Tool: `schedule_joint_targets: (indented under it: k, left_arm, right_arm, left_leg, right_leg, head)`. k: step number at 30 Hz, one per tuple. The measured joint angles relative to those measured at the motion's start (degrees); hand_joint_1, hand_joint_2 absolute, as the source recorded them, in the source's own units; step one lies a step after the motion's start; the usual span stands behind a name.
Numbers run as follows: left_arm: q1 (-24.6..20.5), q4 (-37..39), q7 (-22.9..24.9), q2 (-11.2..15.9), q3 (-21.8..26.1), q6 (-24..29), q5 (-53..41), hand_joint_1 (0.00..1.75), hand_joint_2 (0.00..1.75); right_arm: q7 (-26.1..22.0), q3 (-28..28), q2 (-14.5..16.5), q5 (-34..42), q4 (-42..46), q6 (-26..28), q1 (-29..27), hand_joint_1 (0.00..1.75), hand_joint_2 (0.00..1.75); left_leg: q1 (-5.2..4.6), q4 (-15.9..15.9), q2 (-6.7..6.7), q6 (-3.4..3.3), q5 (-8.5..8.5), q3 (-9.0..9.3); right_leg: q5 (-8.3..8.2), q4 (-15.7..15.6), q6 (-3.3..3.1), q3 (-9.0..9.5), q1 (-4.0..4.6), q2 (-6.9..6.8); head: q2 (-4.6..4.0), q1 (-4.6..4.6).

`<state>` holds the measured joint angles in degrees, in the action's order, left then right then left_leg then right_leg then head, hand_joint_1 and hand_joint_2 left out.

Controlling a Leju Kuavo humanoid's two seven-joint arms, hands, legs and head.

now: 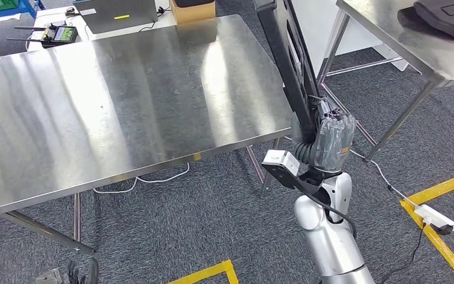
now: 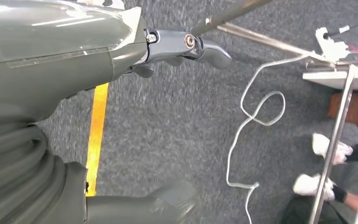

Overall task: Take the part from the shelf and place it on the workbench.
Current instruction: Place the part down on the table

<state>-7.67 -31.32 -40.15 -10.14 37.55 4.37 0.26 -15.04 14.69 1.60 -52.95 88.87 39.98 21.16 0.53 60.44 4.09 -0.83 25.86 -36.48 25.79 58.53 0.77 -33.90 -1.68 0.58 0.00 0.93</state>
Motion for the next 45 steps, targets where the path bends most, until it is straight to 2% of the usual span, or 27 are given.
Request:
schedule_joint_targets:
  k: [1,3,5,6,7,9,11,13,15,17,19,20,21,23,24,26,28,29,31,33,34,35,36,37,39,41,45]
  left_arm:
    - [-0.06,0.0,0.0,0.04,-0.01,0.0,0.0,0.0,1.75]
    - [-0.16,0.0,0.0,0.09,-0.02,0.0,0.07,0.0,1.75]
    - [-0.05,0.0,0.0,0.12,0.02,0.01,0.19,0.0,1.75]
    - [0.02,-0.01,0.0,0.14,0.05,0.01,0.22,0.0,1.75]
    - [0.06,-0.03,0.0,0.16,0.09,0.03,0.25,0.0,1.75]
    - [0.08,-0.17,0.0,0.25,0.15,0.04,0.28,0.0,1.75]
    - [0.13,-0.38,-0.01,0.31,0.15,0.0,0.28,0.0,1.75]
    - [0.33,-0.52,-0.02,0.33,0.15,-0.05,0.27,0.0,1.75]
    - [0.55,-0.6,-0.01,0.25,0.17,-0.06,0.26,0.0,1.75]
    - [0.61,-0.66,-0.02,0.15,0.2,-0.06,0.26,0.0,1.75]
    - [0.65,-0.67,-0.01,0.14,0.22,-0.06,0.27,0.0,1.75]
    - [0.7,-0.66,-0.01,0.12,0.26,-0.06,0.27,0.0,1.75]
    - [0.77,-0.66,0.0,0.1,0.33,-0.06,0.3,0.0,1.75]
    - [0.88,-0.67,0.0,0.07,0.57,-0.07,0.33,0.0,1.75]
    - [0.93,-0.69,0.0,0.07,0.76,-0.08,0.35,0.0,1.75]
    - [1.14,-0.84,0.0,0.08,1.16,-0.11,0.35,0.0,1.75]
    - [1.53,-0.99,0.0,0.07,1.47,-0.16,0.35,0.0,1.75]
    - [1.75,-1.02,-0.01,0.06,1.55,-0.18,0.35,0.0,1.75]
    - [1.97,-1.08,-0.02,0.04,1.6,-0.19,0.35,0.0,1.75]
    - [1.92,-1.23,-0.02,0.03,1.69,-0.19,0.35,0.0,1.75]
    - [1.92,-1.3,-0.01,0.01,1.77,-0.19,0.34,0.0,1.75]
    - [1.98,-1.34,0.0,-0.01,1.86,-0.19,0.33,0.0,1.75]
    - [2.04,-1.37,0.0,-0.03,1.95,-0.19,0.31,0.0,1.75]
    - [2.09,-1.4,0.0,-0.04,2.03,-0.19,0.28,0.0,1.75]
    - [2.08,-1.55,0.0,-0.04,2.3,-0.19,0.25,0.0,1.75]
    - [2.04,-1.79,-0.01,-0.05,2.54,-0.19,0.23,0.0,1.75]
    - [2.07,-1.96,-0.02,-0.09,2.68,-0.21,0.2,0.0,1.75]
  right_arm:
    - [0.01,0.0,0.14,-0.12,-0.03,-0.01,0.13,1.75,1.75]
    - [0.18,0.0,0.3,-0.59,-0.19,-0.04,0.24,1.75,1.75]
    - [0.54,0.0,0.3,-1.15,-0.43,-0.08,0.19,1.75,1.75]
    - [0.73,0.0,0.31,-1.44,-0.54,-0.11,0.18,1.75,1.75]
    - [0.86,0.0,0.31,-1.73,-0.6,-0.15,0.21,1.75,1.75]
    - [1.17,0.0,0.31,-2.47,-0.65,-0.38,0.47,1.75,1.75]
    - [1.55,0.0,0.29,-3.18,-0.72,-0.78,0.89,1.75,1.75]
    - [1.91,-0.01,0.28,-3.72,-0.84,-1.06,1.19,1.75,1.75]
    - [2.22,-0.03,0.24,-4.22,-0.99,-1.24,1.51,1.75,1.75]
    - [2.58,-0.07,0.08,-4.78,-1.27,-1.64,1.98,1.75,1.75]
    - [2.93,-0.11,-0.21,-5.24,-1.87,-2.18,2.26,1.75,1.75]
    - [3.08,-0.12,-0.36,-5.41,-2.3,-2.44,2.4,1.75,1.75]
    - [3.25,-0.13,-0.47,-5.55,-2.79,-2.69,2.67,1.75,1.75]
    - [3.57,-0.13,-0.61,-5.76,-3.82,-3.08,3.93,1.75,1.75]
    - [3.74,-0.13,-0.67,-5.87,-4.45,-3.26,4.85,1.75,1.75]
    - [4.05,-0.13,-0.77,-6.08,-5.84,-3.62,6.82,1.75,1.75]
    - [4.38,-0.14,-0.81,-6.21,-7.15,-3.96,8.32,1.75,1.75]
    - [4.51,-0.15,-0.8,-6.25,-7.64,-4.06,8.86,1.75,1.75]
    - [4.66,-0.15,-0.71,-6.33,-8.37,-4.11,9.74,1.75,1.75]
    - [4.78,-0.15,-0.73,-6.53,-9.41,-4.1,10.67,1.75,1.75]
    - [4.86,-0.15,-0.8,-6.59,-10.1,-4.05,11.07,1.75,1.75]
    - [4.92,-0.15,-0.86,-6.53,-10.79,-3.97,11.35,1.75,1.75]
    - [4.94,-0.15,-0.91,-6.34,-11.38,-3.86,11.47,1.75,1.75]
    - [4.89,-0.15,-0.94,-6.08,-11.81,-3.75,11.52,1.75,1.75]
    - [4.68,-0.15,-0.97,-5.5,-12.4,-3.57,11.76,1.75,1.75]
    - [4.51,-0.15,-1.05,-4.98,-12.81,-3.28,12.17,1.75,1.75]
    - [4.42,-0.14,-1.33,-4.56,-13.61,-2.99,12.38,1.75,1.75]
  left_leg:
    - [0.1,2.49,-1.15,0.32,1.35,-1.13]
    - [0.26,10.1,-3.22,0.92,4.78,-5.01]
    - [0.4,14.29,-3.72,1.15,5.66,-7.57]
    - [0.43,13.4,-3.88,1.11,4.6,-7.35]
    - [0.43,10.37,-4.22,0.92,2.76,-5.92]
    - [0.06,2.58,-6.28,0.26,-0.66,-1.92]
    - [-0.46,-1.24,-7.54,-0.32,-1.59,-0.04]
    - [-0.59,-1.73,-6.52,-0.86,-1.62,0.02]
    - [-0.38,-2.34,-5.47,-1.56,-2.0,0.41]
    - [-0.22,-2.67,-4.46,-2.06,-2.23,0.68]
    - [-0.23,-2.64,-3.2,-2.28,-2.21,0.66]
    - [-0.24,-2.61,-2.49,-2.3,-2.2,0.66]
    - [-0.24,-2.55,-1.79,-2.3,-2.18,0.67]
    - [-0.23,-2.32,-0.5,-2.12,-2.07,0.65]
    - [-0.32,-2.14,0.02,-1.92,-1.98,0.56]
    - [-0.42,-1.86,0.73,-1.39,-1.89,0.24]
    - [-0.27,-1.86,1.17,-0.85,-1.95,0.03]
    - [-0.16,-1.67,0.9,-0.57,-1.82,-0.08]
    - [-0.08,0.55,-0.95,0.06,-0.47,-1.08]
    - [0.06,6.7,-3.04,0.65,2.53,-4.15]
    - [0.17,10.21,-3.48,0.84,3.89,-6.01]
    - [0.23,12.52,-3.67,0.94,4.42,-7.33]
    - [0.27,12.86,-3.78,0.94,3.9,-7.67]
    - [0.29,11.07,-3.86,0.83,2.45,-6.89]
    - [0.17,3.73,-4.22,0.36,-0.98,-3.14]
    - [-0.14,-1.09,-4.49,-0.09,-2.32,-0.66]
    - [-0.69,-1.74,-4.18,-0.07,-2.34,-0.4]
  right_leg:
    - [0.05,-0.09,-0.37,0.17,-0.09,-0.35]
    - [0.3,-0.09,-0.94,0.36,0.11,-1.18]
    - [0.43,-0.08,-1.07,0.41,0.24,-2.03]
    - [0.51,-0.08,-1.1,0.47,0.29,-2.47]
    - [0.6,-0.08,-1.09,0.59,0.32,-2.89]
    - [0.91,-0.03,-0.85,0.87,0.68,-3.64]
    - [1.2,-0.05,-0.39,1.04,1.14,-4.38]
    - [1.43,-0.18,0.13,1.23,1.35,-5.19]
    - [2.28,0.97,0.51,0.87,1.27,-4.2]
    - [4.71,6.17,0.26,-1.56,1.04,-2.09]
    - [7.18,13.29,0.03,-5.24,0.95,-1.21]
    - [7.42,15.11,0.22,-6.38,0.94,-1.09]
    - [6.69,14.64,0.62,-6.44,0.93,-1.0]
    - [3.31,7.74,1.59,-3.7,0.69,-0.35]
    - [1.84,4.11,1.79,-2.04,0.62,0.19]
    - [0.49,0.33,1.43,-0.36,0.6,0.8]
    - [0.35,0.2,0.67,-0.27,0.75,0.36]
    - [0.28,0.11,0.35,-0.17,0.68,0.11]
    - [0.19,-0.12,-0.22,0.12,0.39,-0.34]
    - [0.33,-0.16,-0.57,0.32,0.43,-0.74]
    - [0.41,-0.15,-0.7,0.37,0.48,-0.96]
    - [0.46,-0.14,-0.77,0.42,0.52,-1.17]
    - [0.51,-0.14,-0.82,0.47,0.53,-1.36]
    - [0.56,-0.13,-0.85,0.56,0.54,-1.49]
    - [0.71,-0.13,-0.78,0.75,0.66,-1.64]
    - [0.93,-0.06,-0.54,0.72,1.02,-1.72]
    - [1.26,0.02,-0.43,0.74,1.74,-1.89]
  head:
    - [0.0,0.18]
    - [0.0,0.53]
    - [0.0,0.53]
    - [0.0,0.56]
    - [0.0,0.54]
    - [0.0,0.54]
    - [0.0,0.44]
    - [0.0,0.33]
    - [0.0,0.26]
    - [0.0,0.06]
    - [0.0,-0.14]
    - [0.0,-0.15]
    - [0.0,-0.18]
    - [0.0,-0.19]
    - [0.0,-0.21]
    - [0.0,-0.1]
    - [0.0,0.01]
    - [0.0,0.01]
    - [0.0,0.21]
    - [0.0,0.46]
    - [0.0,0.49]
    - [0.0,0.49]
    - [0.0,0.51]
    - [0.0,0.5]
    - [0.0,0.51]
    - [0.0,0.44]
    - [-0.01,0.24]
